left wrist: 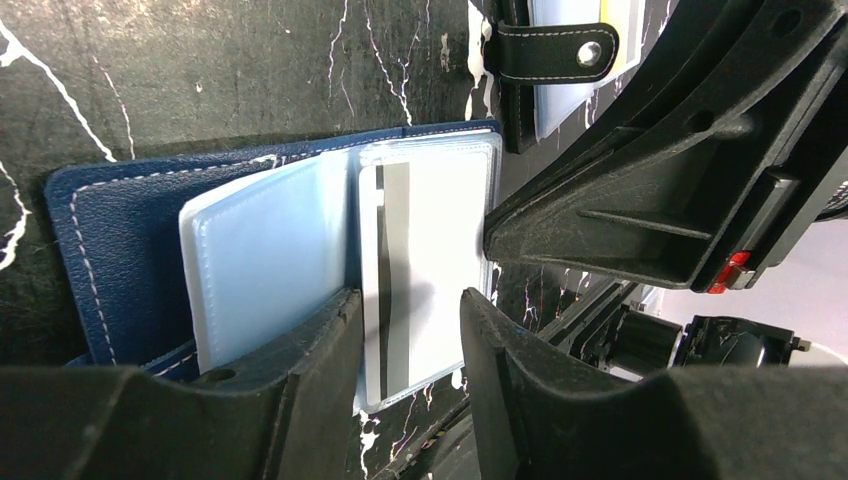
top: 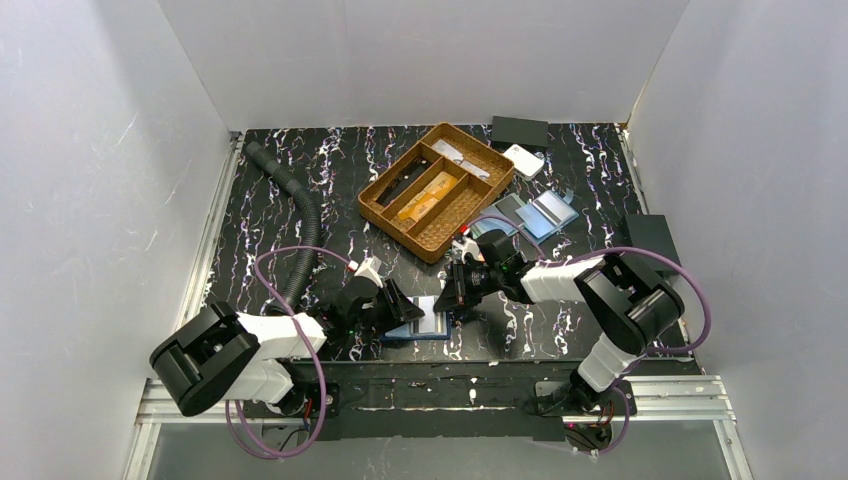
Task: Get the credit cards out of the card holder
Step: Remove the credit card from the card holder.
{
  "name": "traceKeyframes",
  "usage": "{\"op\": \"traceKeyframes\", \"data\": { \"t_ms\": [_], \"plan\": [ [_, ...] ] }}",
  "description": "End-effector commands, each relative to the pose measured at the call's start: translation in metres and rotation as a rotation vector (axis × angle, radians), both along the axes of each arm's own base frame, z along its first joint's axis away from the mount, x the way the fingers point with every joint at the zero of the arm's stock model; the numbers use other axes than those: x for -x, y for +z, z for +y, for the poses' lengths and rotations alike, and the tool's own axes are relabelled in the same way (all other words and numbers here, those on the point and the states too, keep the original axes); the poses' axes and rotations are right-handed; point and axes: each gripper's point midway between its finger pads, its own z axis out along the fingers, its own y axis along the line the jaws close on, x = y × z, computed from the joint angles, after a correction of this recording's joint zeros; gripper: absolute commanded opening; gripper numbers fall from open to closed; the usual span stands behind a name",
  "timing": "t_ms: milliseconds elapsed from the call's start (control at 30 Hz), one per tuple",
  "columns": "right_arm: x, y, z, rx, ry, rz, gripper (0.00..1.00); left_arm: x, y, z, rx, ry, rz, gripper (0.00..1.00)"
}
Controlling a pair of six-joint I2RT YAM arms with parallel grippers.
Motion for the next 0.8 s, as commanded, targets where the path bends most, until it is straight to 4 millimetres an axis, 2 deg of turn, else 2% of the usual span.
{"op": "traceKeyframes", "data": {
  "t_ms": [0,33,133,233,367,767],
  "plan": [
    [-0.003,0.009,0.012,-0.048,0.016,-0.014,0.14,0.006,-0.020,0.012,-0.058,0.018,0.038,0.38],
    [-0.007,0.011,0.010,-0.048,0.012,-0.031,0.17,0.005,-0.020,0.012,-0.058,0.021,0.040,0.37],
    [-0.023,0.021,0.001,-0.053,-0.017,-0.099,0.33,0.006,-0.023,0.015,-0.061,0.031,0.045,0.36],
    [-0.030,0.032,-0.010,-0.072,-0.033,-0.164,0.38,0.007,-0.025,0.017,-0.064,0.035,0.051,0.35],
    [-0.027,0.040,-0.013,-0.097,-0.001,-0.186,0.38,0.007,-0.025,0.014,-0.058,0.027,0.055,0.35],
    [-0.015,0.017,-0.008,-0.073,0.017,-0.067,0.29,0.004,-0.027,0.005,-0.043,0.017,0.079,0.32]
  ]
}}
